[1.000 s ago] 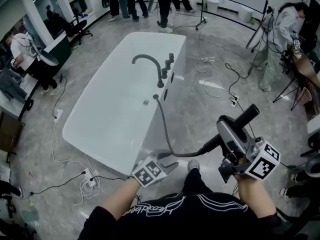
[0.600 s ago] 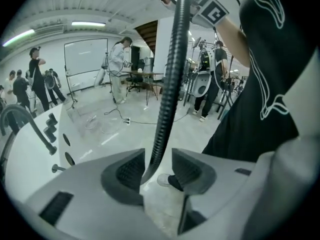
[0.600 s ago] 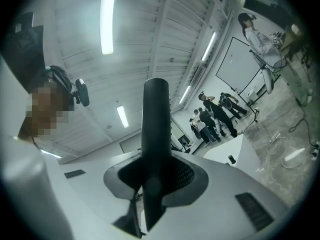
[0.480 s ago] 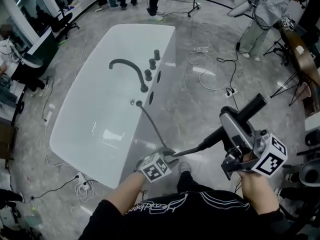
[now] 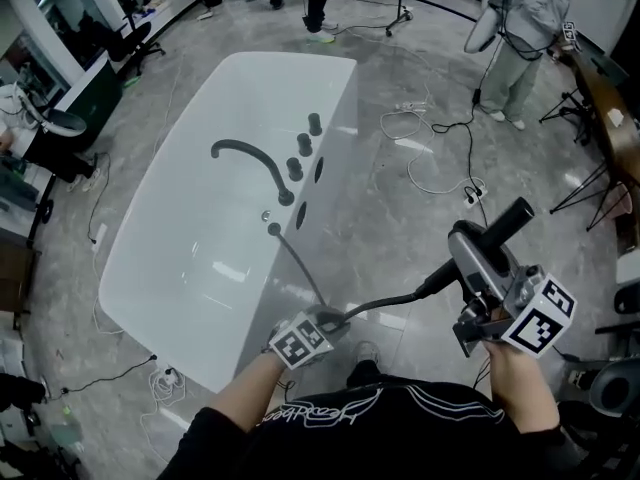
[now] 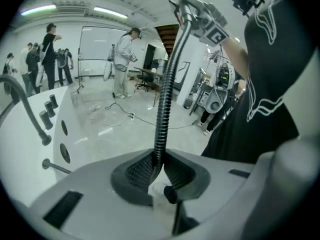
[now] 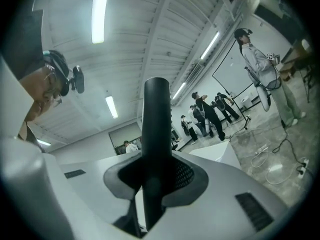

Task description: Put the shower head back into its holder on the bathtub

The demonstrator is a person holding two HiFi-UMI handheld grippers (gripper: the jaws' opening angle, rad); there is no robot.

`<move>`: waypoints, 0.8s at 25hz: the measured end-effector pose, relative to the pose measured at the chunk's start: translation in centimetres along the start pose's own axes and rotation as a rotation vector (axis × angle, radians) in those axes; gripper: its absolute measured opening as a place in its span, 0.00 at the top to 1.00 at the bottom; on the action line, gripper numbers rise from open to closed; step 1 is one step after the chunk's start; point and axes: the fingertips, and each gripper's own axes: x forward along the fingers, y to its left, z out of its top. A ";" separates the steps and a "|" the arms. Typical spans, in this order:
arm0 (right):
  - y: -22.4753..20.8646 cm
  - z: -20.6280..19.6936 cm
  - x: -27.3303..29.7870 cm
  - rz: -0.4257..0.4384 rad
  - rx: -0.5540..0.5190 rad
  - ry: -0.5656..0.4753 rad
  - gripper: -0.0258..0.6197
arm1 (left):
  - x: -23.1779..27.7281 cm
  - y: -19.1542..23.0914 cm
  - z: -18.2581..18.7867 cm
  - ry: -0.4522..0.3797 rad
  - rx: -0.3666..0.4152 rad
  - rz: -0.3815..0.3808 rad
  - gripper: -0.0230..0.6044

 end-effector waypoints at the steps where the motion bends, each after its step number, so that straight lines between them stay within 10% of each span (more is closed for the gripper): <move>1: -0.9 -0.5 0.2 -0.013 -0.017 0.031 0.81 | -0.4 0.6 0.1 -0.009 -0.039 0.013 0.87; 11: -3.2 -6.8 3.8 0.045 -0.129 0.288 0.81 | -10.2 6.9 1.4 -0.113 -0.357 0.329 0.86; 20: -2.9 -8.9 6.4 0.122 -0.063 0.325 0.82 | -20.2 10.1 4.8 -0.232 -0.375 0.563 0.86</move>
